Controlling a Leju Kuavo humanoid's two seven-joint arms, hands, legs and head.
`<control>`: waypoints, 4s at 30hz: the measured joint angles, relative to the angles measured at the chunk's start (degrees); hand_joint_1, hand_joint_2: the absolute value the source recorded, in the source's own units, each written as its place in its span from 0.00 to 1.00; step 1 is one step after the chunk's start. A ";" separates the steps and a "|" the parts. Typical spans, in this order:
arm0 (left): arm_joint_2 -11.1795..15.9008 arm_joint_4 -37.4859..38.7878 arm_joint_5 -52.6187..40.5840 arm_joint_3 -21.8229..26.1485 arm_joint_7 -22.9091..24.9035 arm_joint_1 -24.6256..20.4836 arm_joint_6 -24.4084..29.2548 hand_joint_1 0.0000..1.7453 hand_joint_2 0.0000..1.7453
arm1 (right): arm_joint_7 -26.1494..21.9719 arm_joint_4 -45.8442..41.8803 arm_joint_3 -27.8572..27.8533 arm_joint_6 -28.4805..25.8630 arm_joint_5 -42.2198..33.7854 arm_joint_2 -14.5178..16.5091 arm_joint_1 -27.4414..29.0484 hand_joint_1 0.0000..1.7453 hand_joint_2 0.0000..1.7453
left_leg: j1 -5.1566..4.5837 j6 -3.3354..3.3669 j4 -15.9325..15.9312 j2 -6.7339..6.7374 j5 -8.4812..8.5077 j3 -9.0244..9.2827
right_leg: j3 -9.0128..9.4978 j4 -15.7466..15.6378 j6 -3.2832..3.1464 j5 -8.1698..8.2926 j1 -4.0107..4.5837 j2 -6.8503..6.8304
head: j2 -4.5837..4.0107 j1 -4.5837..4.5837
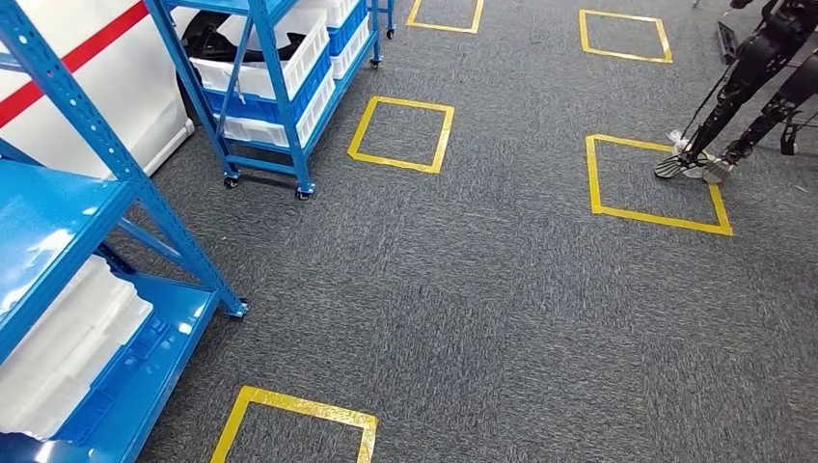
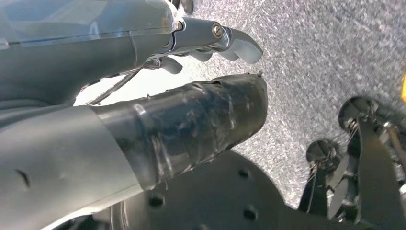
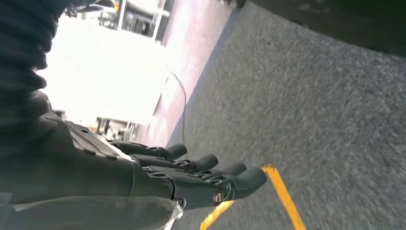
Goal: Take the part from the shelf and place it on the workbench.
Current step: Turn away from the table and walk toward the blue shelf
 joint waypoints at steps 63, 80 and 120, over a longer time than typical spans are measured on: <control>-1.74 0.00 -1.47 -0.80 0.23 -0.20 0.96 0.00 0.00 | 3.38 0.06 0.76 -1.04 1.85 -0.02 -0.27 0.00 1.00 | 0.77 0.06 -0.40 -1.26 0.90 -0.52 | -1.54 2.99 0.60 -1.30 -0.43 2.65 | 0.00 -0.03; -1.70 0.00 -2.48 -0.80 0.36 -0.33 1.31 0.00 0.00 | 4.12 0.19 0.46 -1.28 2.26 0.06 0.19 0.00 1.00 | 0.45 -2.51 12.42 -2.70 -5.13 -8.04 | -0.97 -1.25 -1.80 2.65 -0.66 4.95 | 0.00 -0.08; 4.45 -0.02 -2.20 2.59 -28.32 -0.74 4.21 0.00 0.00 | 3.94 -0.68 -13.35 -13.94 -1.03 -8.08 -1.18 0.00 0.00 | 0.05 -1.23 1.55 -1.73 -1.57 0.46 | -1.84 0.03 -1.36 2.40 0.70 3.98 | 0.00 -0.03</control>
